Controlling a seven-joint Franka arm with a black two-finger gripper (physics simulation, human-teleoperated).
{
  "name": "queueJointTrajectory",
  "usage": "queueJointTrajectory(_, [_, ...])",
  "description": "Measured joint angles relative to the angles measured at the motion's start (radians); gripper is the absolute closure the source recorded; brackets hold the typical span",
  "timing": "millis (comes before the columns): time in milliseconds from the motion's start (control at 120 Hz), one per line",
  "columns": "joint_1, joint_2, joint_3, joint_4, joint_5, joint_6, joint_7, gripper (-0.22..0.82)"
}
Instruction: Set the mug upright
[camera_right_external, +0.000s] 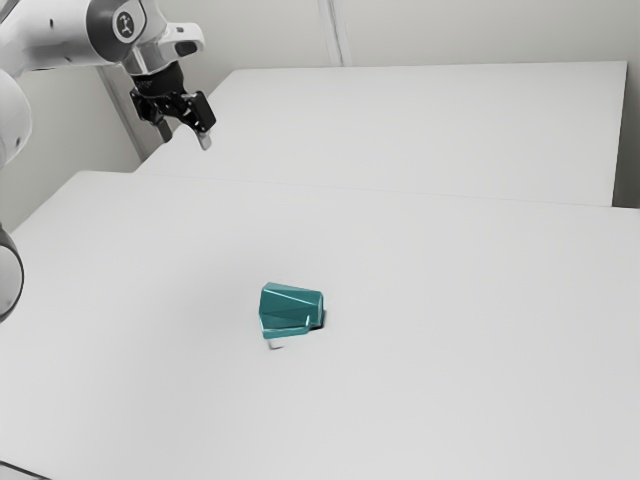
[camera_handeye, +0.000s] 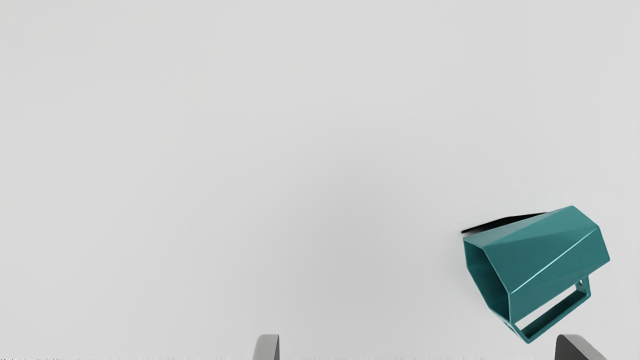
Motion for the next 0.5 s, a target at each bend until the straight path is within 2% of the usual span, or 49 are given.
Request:
queueJointTrajectory(258, [0.002,-0.002,0.000,-0.015,-0.001,-0.005,-0.016,0.00])
queueJointTrajectory(367, [0.000,-0.011,0.000,-0.076,-0.013,0.014,-0.022,0.00])
queueJointTrajectory(500, [0.011,-0.034,0.009,-0.171,-0.173,0.040,-0.019,0.00])
